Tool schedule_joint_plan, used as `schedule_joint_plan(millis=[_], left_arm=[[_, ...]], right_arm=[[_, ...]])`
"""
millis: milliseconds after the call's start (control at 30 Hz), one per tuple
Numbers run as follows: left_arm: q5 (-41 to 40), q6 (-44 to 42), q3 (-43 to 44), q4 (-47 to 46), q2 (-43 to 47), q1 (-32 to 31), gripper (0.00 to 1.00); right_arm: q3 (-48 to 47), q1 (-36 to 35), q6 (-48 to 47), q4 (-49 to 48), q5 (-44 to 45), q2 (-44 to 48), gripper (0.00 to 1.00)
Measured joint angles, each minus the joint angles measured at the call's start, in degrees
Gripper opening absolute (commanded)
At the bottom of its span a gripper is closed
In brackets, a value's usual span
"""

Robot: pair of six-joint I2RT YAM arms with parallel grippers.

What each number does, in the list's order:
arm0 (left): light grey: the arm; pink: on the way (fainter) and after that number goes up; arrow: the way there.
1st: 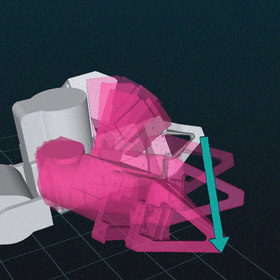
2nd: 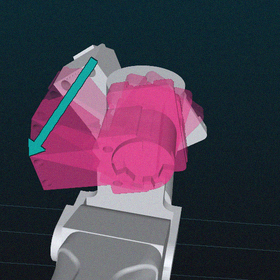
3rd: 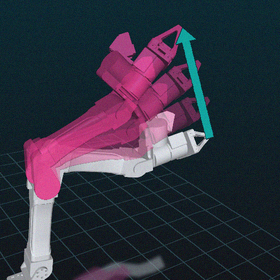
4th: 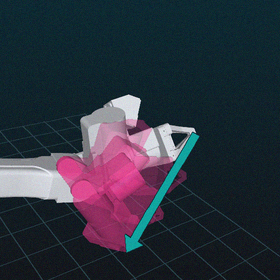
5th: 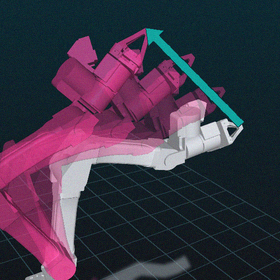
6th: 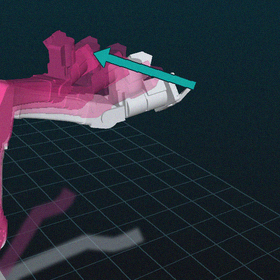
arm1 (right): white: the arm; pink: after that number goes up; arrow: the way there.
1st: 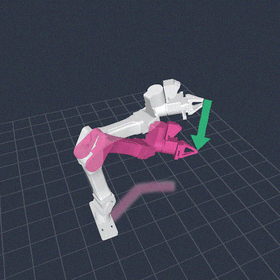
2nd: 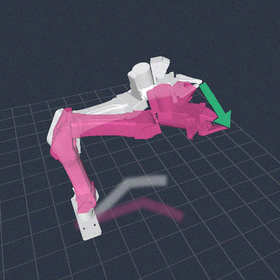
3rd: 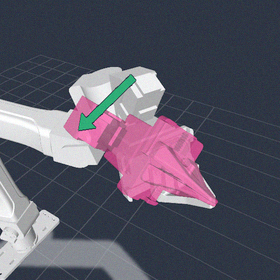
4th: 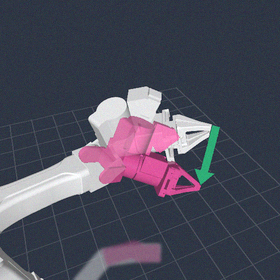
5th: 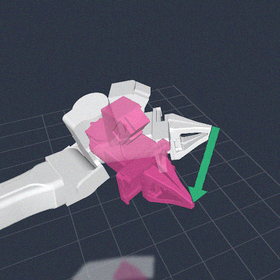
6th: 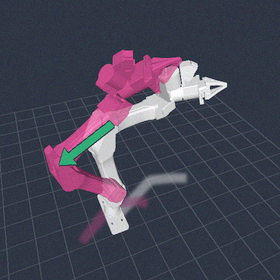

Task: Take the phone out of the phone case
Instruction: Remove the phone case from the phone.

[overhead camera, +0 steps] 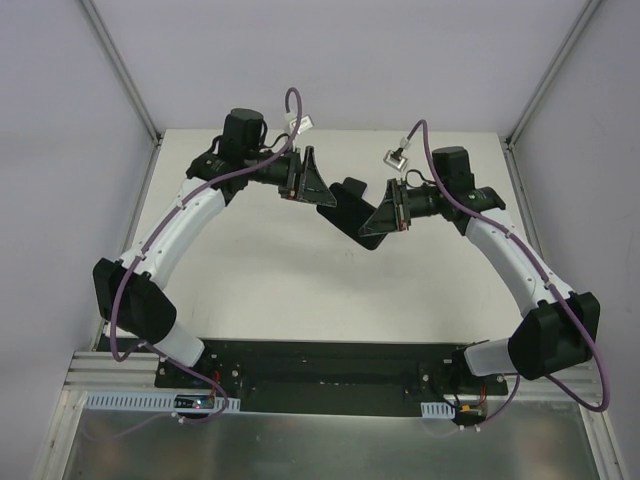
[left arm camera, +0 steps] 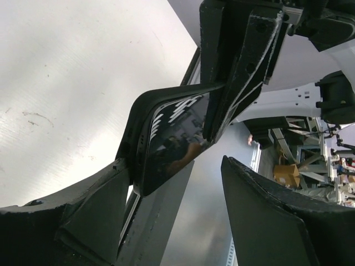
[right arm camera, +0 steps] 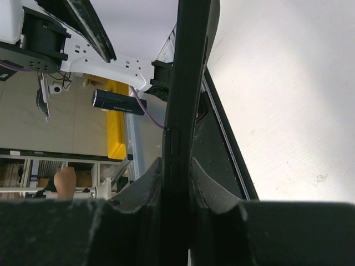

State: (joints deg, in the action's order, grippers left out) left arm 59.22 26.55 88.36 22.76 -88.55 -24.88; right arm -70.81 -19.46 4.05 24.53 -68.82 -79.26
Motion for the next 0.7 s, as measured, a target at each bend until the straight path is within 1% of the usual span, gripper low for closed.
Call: schedule_joint_plan(millis=[167,233,333,367,400,500,533,600,667,700], left_arm=[[-0.7,-0.1,0.0,-0.8,-1.8,-0.8,0.54],[-0.9,-0.1,0.0,-1.3,-2.6,-1.0,0.53],[-0.8,0.1,0.0,-2.2,-3.8,-1.4,0.46],[-0.4,0.5,0.0,-2.7,-4.1,-1.4,0.45],[1.7,1.3,0.0,-3.8,-4.3,-1.8,0.43],[3.5,1.6,0.0,-5.7,-4.3,-3.5,0.37],[3.9,1.7,0.0,-6.3,-4.3,-3.8,0.33],[4.9,1.9,0.0,-7.1,-4.3,-4.3,0.19],[6.6,2.1,0.0,-7.7,-4.5,-4.4,0.00],[8.0,2.1,0.0,-8.3,-4.5,-4.4,0.00]], right_arm=[[0.0,0.4,0.0,1.7,1.0,0.0,0.00],[0.0,0.5,-0.4,1.9,0.7,0.0,0.00],[0.0,0.5,-2.1,2.8,1.0,0.1,0.00],[0.0,0.5,-2.8,3.1,1.7,0.1,0.00],[0.0,0.4,-3.8,2.6,3.0,0.0,0.00],[0.1,0.1,-5.7,3.0,2.6,0.2,0.00],[0.1,0.0,-6.2,3.0,2.4,0.4,0.00],[0.1,-0.1,-7.1,2.9,1.9,0.6,0.00],[0.1,-0.3,-8.1,2.8,1.2,0.8,0.00],[0.1,-0.3,-8.5,2.8,0.8,0.9,0.00]])
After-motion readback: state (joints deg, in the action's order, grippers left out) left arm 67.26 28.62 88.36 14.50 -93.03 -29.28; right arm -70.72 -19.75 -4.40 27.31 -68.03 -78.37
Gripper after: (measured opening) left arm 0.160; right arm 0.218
